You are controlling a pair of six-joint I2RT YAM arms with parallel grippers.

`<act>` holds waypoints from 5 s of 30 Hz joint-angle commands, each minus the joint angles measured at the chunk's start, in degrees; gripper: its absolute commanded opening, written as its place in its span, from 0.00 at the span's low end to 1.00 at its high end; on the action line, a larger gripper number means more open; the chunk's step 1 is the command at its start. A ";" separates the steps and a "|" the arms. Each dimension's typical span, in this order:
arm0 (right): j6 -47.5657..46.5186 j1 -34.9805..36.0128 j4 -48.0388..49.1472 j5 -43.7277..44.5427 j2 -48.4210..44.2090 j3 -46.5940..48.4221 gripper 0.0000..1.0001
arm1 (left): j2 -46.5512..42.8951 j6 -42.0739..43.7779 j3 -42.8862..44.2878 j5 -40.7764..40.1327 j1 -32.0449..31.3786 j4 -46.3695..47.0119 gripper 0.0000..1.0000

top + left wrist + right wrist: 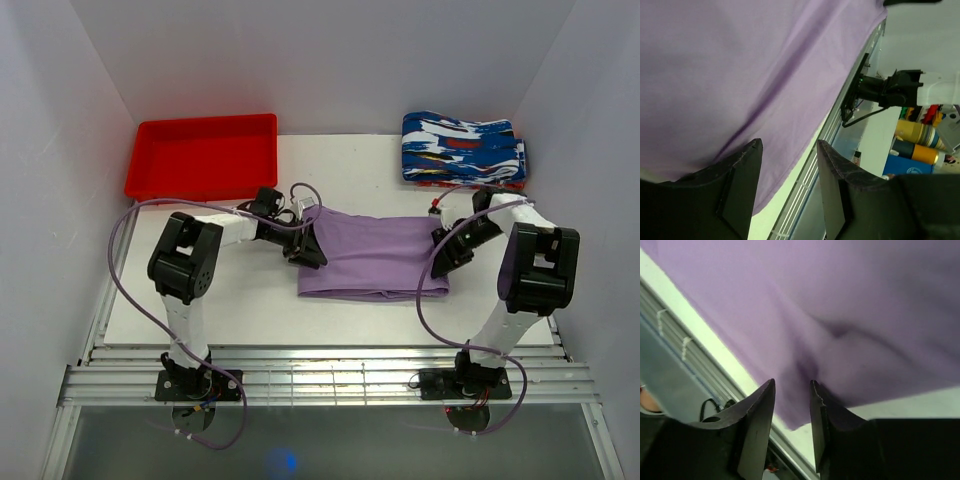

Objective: Fold and stack the trousers
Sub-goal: Fold the trousers, then neatly place the folded trousers to the corner

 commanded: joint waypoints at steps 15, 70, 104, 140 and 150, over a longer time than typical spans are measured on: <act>20.11 -2.26 8.11 -17.22 -0.36 21.77 0.59 | -21.01 38.46 2.74 -22.55 -9.64 -2.89 0.62; -13.00 37.66 39.41 9.86 -21.88 -24.35 0.08 | 23.20 38.12 51.25 -7.17 -4.90 -13.55 0.00; 15.66 -18.37 15.35 -10.79 -32.98 -11.97 0.93 | -12.13 42.32 26.83 -21.14 -4.96 -1.22 0.98; 24.17 -21.23 16.91 -29.51 -3.34 -12.05 0.08 | -0.10 57.26 -1.57 -51.21 -46.38 45.45 0.95; 27.24 -21.32 17.43 -26.54 -1.14 -11.09 0.08 | 8.69 66.05 -1.57 -61.41 -46.82 48.35 0.67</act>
